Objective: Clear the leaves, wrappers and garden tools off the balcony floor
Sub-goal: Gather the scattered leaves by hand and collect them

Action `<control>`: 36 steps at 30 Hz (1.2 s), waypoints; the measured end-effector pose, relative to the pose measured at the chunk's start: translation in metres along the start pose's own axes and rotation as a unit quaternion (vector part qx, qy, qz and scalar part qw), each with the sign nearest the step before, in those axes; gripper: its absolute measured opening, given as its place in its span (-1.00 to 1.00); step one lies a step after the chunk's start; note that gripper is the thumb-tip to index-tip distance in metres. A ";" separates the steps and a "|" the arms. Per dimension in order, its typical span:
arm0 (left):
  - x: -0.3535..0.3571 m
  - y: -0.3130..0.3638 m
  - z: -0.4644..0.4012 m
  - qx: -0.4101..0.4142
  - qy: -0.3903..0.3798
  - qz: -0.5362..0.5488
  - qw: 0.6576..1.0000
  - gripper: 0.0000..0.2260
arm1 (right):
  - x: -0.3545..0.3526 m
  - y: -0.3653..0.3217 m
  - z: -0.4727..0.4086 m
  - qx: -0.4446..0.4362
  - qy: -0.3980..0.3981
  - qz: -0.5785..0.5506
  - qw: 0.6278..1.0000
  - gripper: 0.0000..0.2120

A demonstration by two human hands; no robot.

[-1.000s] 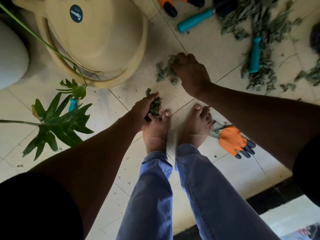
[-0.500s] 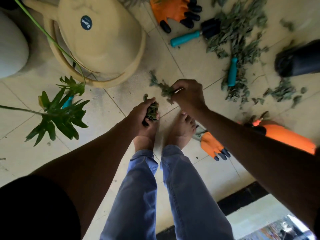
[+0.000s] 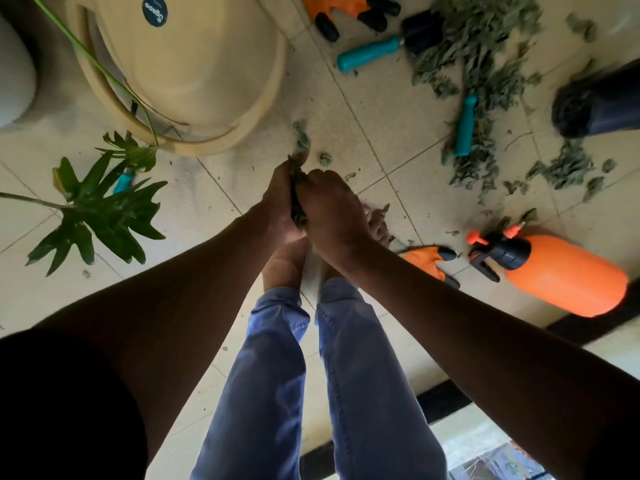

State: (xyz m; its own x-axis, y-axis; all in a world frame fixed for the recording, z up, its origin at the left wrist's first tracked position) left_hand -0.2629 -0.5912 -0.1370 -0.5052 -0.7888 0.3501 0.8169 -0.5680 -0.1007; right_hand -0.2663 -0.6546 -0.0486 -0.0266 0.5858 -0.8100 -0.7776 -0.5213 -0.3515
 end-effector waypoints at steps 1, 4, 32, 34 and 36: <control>0.001 0.000 0.000 0.002 -0.002 0.010 1.000 -0.44 | 0.003 -0.005 0.001 0.005 -0.009 0.003 1.000 -0.70; 0.000 0.009 0.000 0.027 0.030 0.000 0.999 -0.53 | 0.005 -0.013 0.005 0.039 -0.013 -0.027 0.999 -0.70; -0.093 0.008 -0.030 -0.025 0.077 -0.007 0.997 -0.74 | 0.063 0.061 -0.098 -0.175 -0.089 0.185 0.963 -0.54; -0.095 0.008 -0.032 -0.026 0.069 -0.004 0.997 -0.70 | 0.062 0.068 -0.094 -0.154 -0.092 0.147 0.973 -0.57; -0.096 0.007 -0.033 -0.028 0.072 -0.005 0.997 -0.72 | 0.064 0.076 -0.088 -0.134 -0.099 0.122 0.979 -0.53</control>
State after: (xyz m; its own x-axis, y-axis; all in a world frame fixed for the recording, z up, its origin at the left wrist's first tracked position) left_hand -0.2182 -0.5275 -0.2018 -0.5515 -0.8061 0.2147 0.7966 -0.5852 -0.1511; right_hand -0.2714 -0.7115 -0.1689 -0.3328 0.5197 -0.7869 -0.5418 -0.7883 -0.2916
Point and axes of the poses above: each hand's wrist, its own z-axis away from the middle knuckle, its own x-axis out of the palm, y = z × x, the point moved 10 cm from there along -z, towards the middle knuckle, and after that the axes turned 2 degrees about z, right-handed, at the moved point
